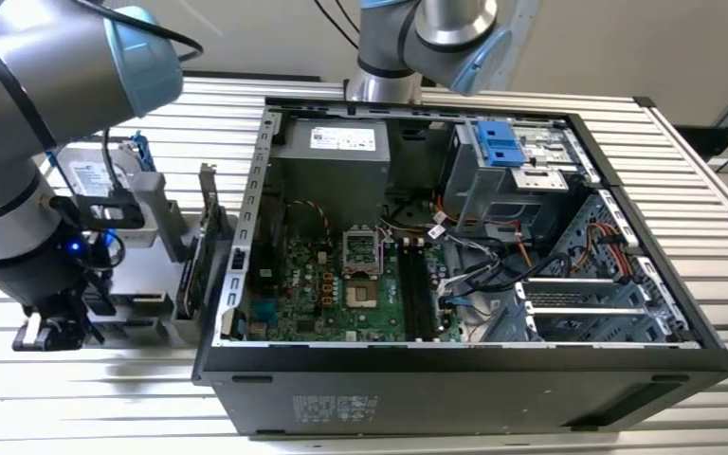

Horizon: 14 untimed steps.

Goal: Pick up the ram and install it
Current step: 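Pick up the ram and move it above insertion slot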

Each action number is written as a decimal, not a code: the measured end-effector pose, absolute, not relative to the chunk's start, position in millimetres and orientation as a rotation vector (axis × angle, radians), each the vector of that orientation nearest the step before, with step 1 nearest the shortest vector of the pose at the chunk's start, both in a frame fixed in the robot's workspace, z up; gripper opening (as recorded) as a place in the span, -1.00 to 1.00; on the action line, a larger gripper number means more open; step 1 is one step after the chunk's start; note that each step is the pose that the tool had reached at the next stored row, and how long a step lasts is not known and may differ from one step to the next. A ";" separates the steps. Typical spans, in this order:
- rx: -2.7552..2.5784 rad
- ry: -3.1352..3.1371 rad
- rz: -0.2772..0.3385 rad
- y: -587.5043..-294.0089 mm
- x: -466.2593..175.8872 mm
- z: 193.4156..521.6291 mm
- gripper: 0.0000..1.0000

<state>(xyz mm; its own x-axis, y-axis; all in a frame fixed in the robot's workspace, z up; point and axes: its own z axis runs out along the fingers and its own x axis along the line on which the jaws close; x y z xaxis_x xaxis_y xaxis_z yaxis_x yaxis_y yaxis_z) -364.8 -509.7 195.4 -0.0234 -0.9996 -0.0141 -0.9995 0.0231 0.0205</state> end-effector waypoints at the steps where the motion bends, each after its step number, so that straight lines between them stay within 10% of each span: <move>1: 2.195 -2.241 -0.039 -509.7 -364.8 193.5 1.00; 3: 2.195 -2.241 -0.039 -509.7 -365.1 193.1 1.00; 4: 2.195 -2.241 -0.039 -509.7 -365.1 193.1 -1.00; 14: 2.195 -2.241 -0.040 -509.8 -365.0 195.1 -1.00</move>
<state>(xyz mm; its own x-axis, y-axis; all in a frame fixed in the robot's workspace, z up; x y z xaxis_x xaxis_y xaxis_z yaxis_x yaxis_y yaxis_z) -365.0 -509.8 195.1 -0.0206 -0.9997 -0.0147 -0.9996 0.0203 0.0212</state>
